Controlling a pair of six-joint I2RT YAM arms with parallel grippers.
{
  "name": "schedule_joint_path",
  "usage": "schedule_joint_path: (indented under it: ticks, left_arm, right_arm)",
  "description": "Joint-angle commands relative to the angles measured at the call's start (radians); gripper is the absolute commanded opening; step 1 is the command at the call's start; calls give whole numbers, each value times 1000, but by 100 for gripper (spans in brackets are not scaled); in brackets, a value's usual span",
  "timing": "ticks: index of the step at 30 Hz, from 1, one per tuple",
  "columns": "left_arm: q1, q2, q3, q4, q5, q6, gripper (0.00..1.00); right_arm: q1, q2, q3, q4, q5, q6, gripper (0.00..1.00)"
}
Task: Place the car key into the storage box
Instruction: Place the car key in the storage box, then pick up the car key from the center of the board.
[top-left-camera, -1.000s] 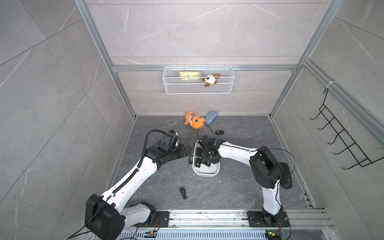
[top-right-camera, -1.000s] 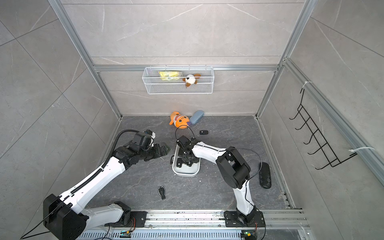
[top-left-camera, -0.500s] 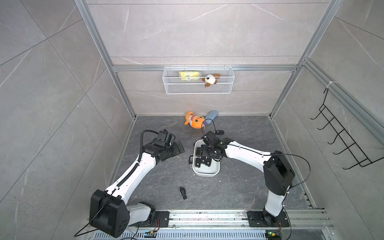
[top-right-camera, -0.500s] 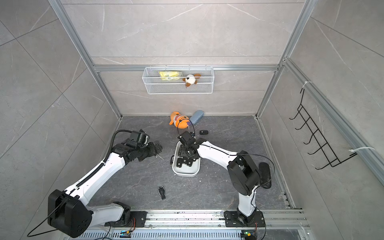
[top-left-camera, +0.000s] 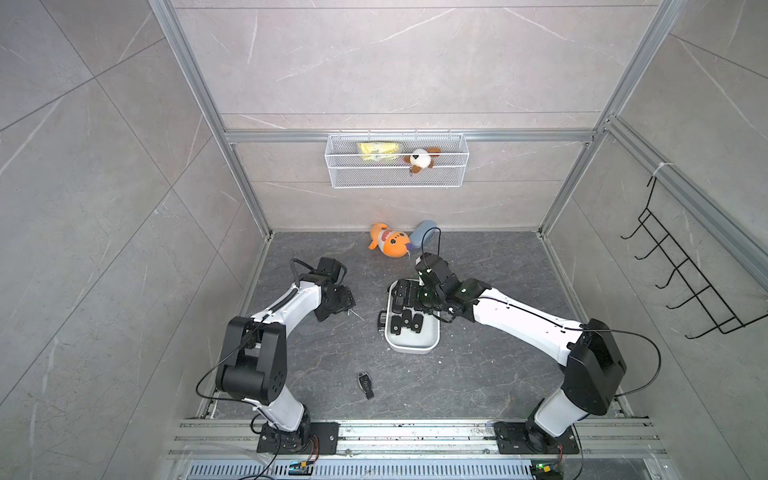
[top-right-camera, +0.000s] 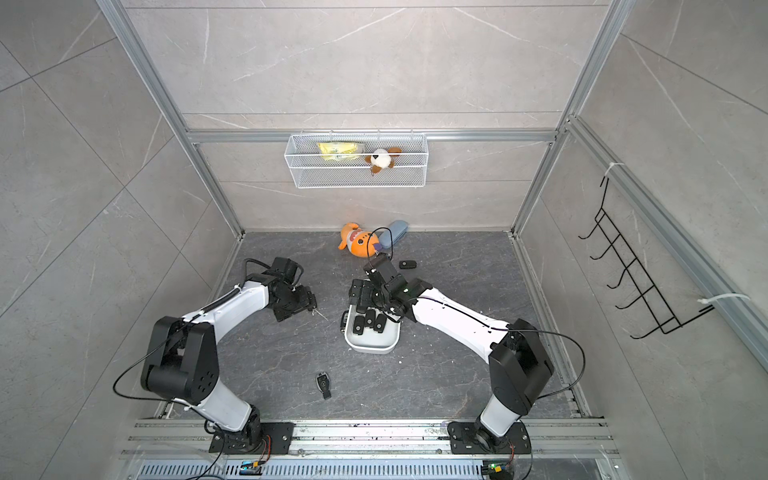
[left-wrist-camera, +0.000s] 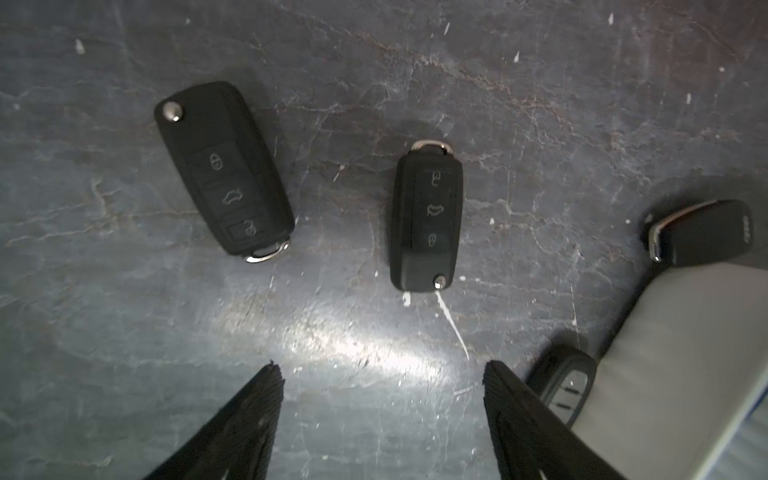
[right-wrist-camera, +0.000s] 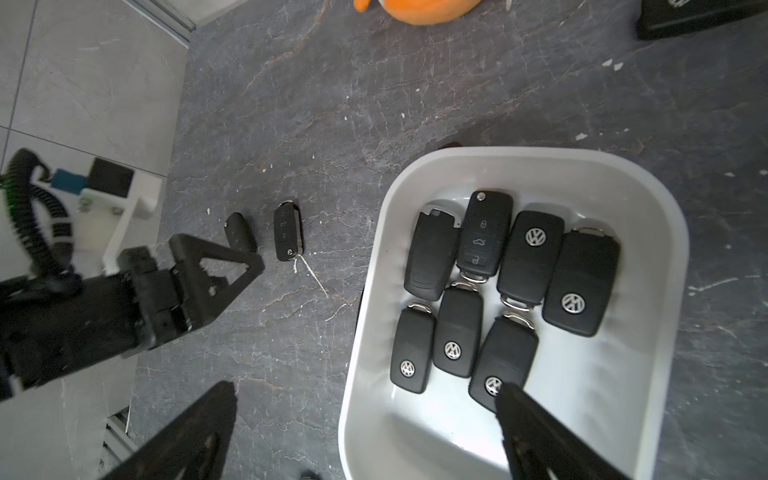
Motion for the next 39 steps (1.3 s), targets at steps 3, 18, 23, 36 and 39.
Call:
schedule_joint_path:
  ticks: [3,18,23,36,39]
  left_arm:
    - [3,113,122,1,-40,60,74]
    - [-28,326,251,-76,-101,122,61]
    - [-39,328,249,-80,-104,123,41]
    - [-111,141,233,-143,-94,85,29]
    - [-155,91,243,-172,-92,64,29]
  right_arm:
    - [5,-61,-55,-16,34,-19,100]
    - [3,-111,-92,-65,118,-24,100]
    - [1,-106,-86,-67,121,-24,99]
    - [1,-136,-123,-72,135,-2,100]
    - [1,-159,-146,-80,151,7,100]
